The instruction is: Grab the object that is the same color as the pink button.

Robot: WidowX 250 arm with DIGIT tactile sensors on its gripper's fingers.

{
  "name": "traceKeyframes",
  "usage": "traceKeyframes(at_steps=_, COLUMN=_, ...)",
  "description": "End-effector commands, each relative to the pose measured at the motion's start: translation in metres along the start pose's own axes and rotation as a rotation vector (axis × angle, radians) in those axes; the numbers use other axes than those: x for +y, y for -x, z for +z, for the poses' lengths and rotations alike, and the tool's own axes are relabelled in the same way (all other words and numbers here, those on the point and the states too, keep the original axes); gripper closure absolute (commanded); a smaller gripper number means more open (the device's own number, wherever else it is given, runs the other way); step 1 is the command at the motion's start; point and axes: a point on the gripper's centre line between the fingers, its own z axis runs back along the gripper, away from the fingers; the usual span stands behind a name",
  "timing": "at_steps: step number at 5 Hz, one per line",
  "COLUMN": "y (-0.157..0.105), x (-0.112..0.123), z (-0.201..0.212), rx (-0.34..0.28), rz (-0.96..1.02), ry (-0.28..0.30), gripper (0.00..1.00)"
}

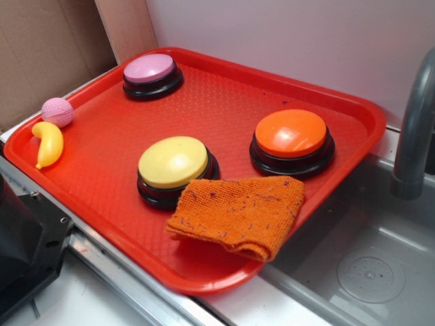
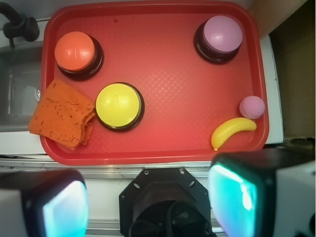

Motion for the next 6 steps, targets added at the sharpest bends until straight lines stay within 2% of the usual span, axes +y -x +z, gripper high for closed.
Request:
traceKeyframes(at_steps=1, y=0.000, x=0.000, z=0.000, rx=0.000, rz=0.000, ry=0.000, gripper=0.00)
traceKeyframes(at_steps=2, y=-0.005, x=0.028, z=-0.012, rx=-0.035, rz=0.056, ry=0.004, gripper=0.00)
traceKeyframes(at_steps=4, y=-0.008, x=0.090, z=-0.050, rx=-0.029, rz=0.279, ry=-0.056, gripper=0.00)
traceKeyframes(at_steps=5, y=-0.008, x=0.121, z=-0.074, rx=-0.019, rz=0.388, ry=-0.111, gripper=0.00)
traceKeyframes(at_steps=6, y=-0.008, x=0.150, z=-0.105, rx=-0.053, rz=0.570, ry=-0.215, gripper=0.00)
